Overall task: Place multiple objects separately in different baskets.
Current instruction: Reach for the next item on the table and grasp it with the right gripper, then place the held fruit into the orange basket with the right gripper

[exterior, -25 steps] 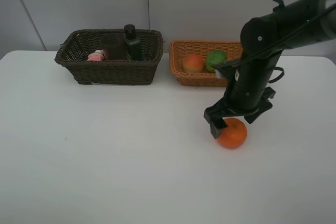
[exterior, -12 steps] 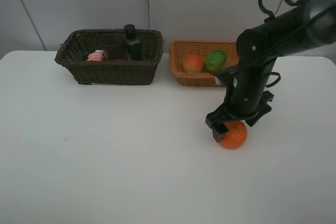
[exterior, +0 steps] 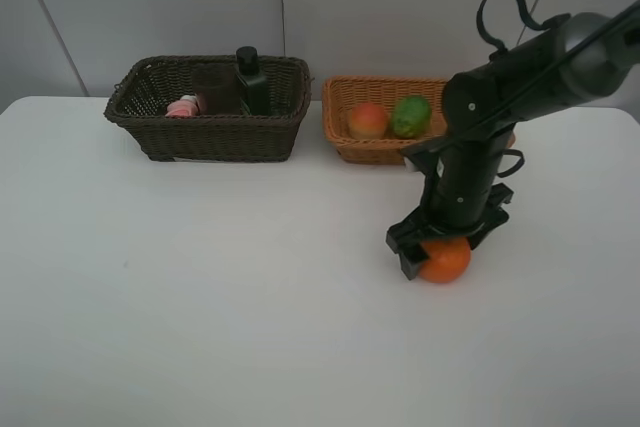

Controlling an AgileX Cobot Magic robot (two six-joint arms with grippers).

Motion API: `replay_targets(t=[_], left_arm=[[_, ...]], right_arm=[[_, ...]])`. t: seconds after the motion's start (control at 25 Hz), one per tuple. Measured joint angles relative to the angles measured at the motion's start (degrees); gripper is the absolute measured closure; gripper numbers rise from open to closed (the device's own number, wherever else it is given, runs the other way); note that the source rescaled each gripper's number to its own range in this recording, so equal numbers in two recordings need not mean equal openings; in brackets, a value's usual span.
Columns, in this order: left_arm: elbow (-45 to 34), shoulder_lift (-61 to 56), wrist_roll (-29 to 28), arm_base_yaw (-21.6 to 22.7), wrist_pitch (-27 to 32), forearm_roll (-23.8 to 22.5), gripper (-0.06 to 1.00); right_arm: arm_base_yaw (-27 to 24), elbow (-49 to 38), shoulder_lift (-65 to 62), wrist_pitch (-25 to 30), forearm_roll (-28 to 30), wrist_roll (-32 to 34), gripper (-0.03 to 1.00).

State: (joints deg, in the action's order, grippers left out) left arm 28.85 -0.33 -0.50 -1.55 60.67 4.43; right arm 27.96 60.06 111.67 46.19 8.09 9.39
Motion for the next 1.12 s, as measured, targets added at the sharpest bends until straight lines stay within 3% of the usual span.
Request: replay_targets(t=[0.16,0.24,0.32,0.4,1.12], left_arm=[[0.0,0.0,0.0,0.0,0.0,0.0,0.05],[0.0,0.0,0.0,0.0,0.0,0.0,0.05],[0.0,0.0,0.0,0.0,0.0,0.0,0.05],[0.0,0.0,0.0,0.0,0.0,0.0,0.05],[0.0,0.0,0.0,0.0,0.0,0.0,0.05]], right_arm=[[0.0,0.0,0.0,0.0,-0.1,0.0,-0.03],[0.0,0.0,0.0,0.0,-0.1,0.0,0.03],[0.0,0.0,0.1,-0.1,-0.1,0.0,0.27],[0.0,0.0,0.5,-0.1,-0.1,0.0,0.59],[0.0,0.0,0.6,-0.2,-0.1,0.0,0.59]])
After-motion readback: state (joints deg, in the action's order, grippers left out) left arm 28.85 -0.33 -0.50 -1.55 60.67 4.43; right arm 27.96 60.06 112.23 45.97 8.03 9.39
